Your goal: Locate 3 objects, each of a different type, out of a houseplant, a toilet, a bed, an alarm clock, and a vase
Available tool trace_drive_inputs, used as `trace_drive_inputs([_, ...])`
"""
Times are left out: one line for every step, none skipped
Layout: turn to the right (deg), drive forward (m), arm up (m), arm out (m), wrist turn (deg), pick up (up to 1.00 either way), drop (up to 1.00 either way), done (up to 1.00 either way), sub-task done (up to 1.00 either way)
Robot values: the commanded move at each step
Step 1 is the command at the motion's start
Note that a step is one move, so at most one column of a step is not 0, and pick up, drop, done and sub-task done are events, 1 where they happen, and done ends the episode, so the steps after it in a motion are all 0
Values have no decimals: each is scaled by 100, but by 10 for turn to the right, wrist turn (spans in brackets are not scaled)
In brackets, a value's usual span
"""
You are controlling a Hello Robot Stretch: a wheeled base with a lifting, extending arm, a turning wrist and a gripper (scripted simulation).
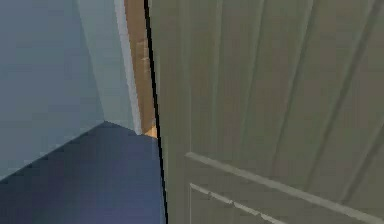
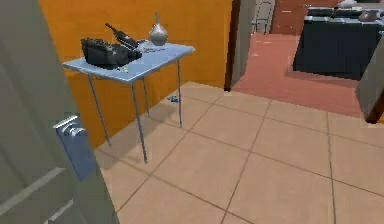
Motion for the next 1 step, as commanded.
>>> trace_drive_inputs([-450,0,0,0,0,0,0,0,0])
